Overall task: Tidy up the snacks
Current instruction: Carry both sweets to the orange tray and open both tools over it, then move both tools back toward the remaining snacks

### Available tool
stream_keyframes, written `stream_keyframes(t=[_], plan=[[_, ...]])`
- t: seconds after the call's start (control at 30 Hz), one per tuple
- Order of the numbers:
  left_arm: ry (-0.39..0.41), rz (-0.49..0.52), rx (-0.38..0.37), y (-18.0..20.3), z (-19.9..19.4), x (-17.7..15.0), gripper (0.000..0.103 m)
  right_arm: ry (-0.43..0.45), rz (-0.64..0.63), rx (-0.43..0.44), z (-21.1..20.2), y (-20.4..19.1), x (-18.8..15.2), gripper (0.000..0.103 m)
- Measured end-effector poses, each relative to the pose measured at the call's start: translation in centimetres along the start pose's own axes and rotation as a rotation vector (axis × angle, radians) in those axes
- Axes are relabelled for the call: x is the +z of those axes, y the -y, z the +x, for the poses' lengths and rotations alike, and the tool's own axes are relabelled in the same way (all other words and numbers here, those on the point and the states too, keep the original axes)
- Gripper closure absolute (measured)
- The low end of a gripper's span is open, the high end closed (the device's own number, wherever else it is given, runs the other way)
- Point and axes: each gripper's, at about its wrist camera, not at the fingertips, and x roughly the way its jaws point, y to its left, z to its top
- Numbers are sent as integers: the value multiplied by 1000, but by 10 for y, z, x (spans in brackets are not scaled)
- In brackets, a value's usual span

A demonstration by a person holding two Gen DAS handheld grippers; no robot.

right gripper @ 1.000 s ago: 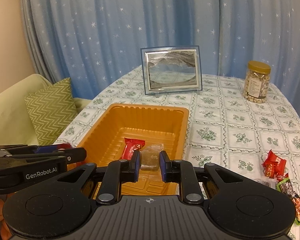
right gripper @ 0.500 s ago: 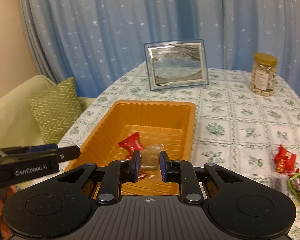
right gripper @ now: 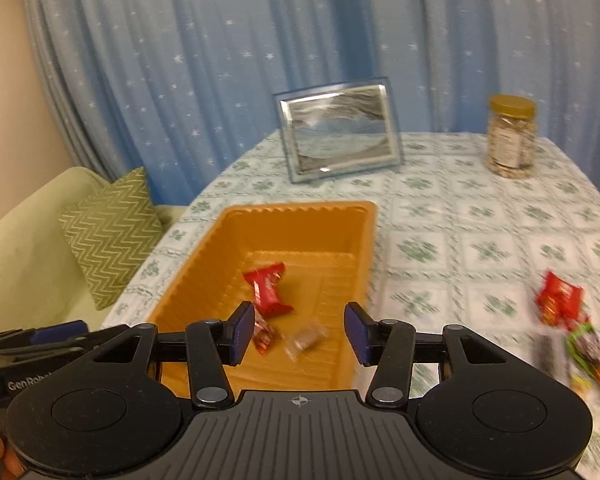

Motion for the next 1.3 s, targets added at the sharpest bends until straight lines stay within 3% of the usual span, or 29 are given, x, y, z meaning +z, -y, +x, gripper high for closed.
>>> stream_keyframes(t=[0.2,0.47,0.7,1.3], plan=[[9,5,10,13,-24,-11,35,11,43,-58,-41,12,-18,53],[22,15,4,29,-55,-23,27,56,-7,-105,-94,7,-36,53],[14,-18,-42,45,-74,-33,24,93,6,-142,-129,14,-46,50],[3,46,-167,102,-80,-42,22,101,101,-257,-166,66,-70,46]])
